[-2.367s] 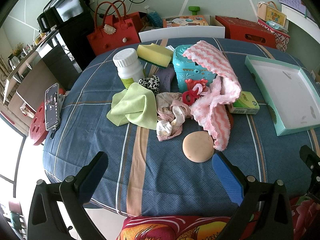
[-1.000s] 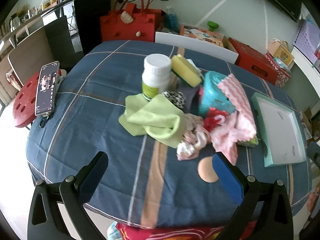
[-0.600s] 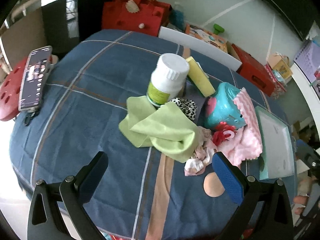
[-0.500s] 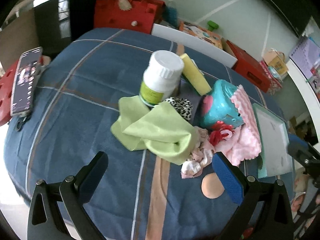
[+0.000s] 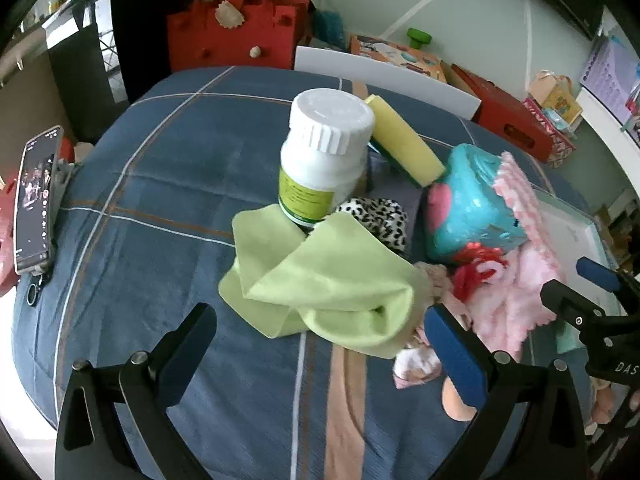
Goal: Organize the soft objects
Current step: 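Reach the right gripper to the pink zigzag towel while the left gripper approaches the green cloth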
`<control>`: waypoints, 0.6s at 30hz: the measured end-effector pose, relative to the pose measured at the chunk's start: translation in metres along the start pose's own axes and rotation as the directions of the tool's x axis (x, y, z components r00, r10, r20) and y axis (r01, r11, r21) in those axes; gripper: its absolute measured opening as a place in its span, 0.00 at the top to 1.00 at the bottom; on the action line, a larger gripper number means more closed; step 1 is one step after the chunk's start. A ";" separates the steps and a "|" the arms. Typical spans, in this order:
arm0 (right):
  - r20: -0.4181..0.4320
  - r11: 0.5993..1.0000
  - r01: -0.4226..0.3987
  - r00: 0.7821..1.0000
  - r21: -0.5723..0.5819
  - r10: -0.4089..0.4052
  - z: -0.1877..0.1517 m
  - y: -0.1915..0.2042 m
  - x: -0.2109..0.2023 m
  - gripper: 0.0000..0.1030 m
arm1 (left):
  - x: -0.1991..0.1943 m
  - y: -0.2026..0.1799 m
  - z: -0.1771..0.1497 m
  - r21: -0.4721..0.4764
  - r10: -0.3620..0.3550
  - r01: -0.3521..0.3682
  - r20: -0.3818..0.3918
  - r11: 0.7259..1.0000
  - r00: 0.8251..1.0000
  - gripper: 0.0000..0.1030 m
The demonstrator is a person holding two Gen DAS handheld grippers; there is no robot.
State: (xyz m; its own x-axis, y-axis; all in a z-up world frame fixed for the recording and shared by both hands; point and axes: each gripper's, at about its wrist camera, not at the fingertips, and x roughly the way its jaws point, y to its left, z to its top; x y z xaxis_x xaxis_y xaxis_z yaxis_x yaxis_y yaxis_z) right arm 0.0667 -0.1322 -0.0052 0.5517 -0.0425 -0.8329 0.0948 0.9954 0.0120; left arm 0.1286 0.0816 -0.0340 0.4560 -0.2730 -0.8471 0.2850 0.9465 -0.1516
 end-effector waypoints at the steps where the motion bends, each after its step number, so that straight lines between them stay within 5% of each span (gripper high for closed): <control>1: -0.012 1.000 -0.008 1.000 -0.001 0.008 0.001 0.000 0.002 0.00 | 0.000 0.001 0.000 0.000 0.005 -0.005 0.003 1.000 1.000 0.00; 7: -0.025 0.999 0.042 0.999 -0.027 -0.043 0.008 0.002 0.006 0.00 | 0.011 0.006 0.001 -0.016 0.053 -0.053 -0.012 0.998 0.999 0.00; 12: -0.009 0.996 0.088 0.996 -0.007 -0.088 0.017 0.003 0.006 0.02 | 0.021 0.008 0.002 -0.036 0.028 -0.029 -0.047 0.999 0.999 0.00; 18: -0.005 0.990 0.134 0.991 -0.041 -0.134 0.019 0.005 0.012 0.18 | 0.035 0.008 0.006 -0.050 0.030 -0.035 -0.086 0.998 0.996 0.00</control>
State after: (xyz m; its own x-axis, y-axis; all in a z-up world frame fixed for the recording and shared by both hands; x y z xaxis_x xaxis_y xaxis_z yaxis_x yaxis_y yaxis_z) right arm 0.0890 -0.1296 -0.0047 0.5298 -0.1754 -0.8298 0.1341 0.9834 -0.1222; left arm 0.1518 0.0785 -0.0616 0.3901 -0.2283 -0.8920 0.2260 0.9629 -0.1476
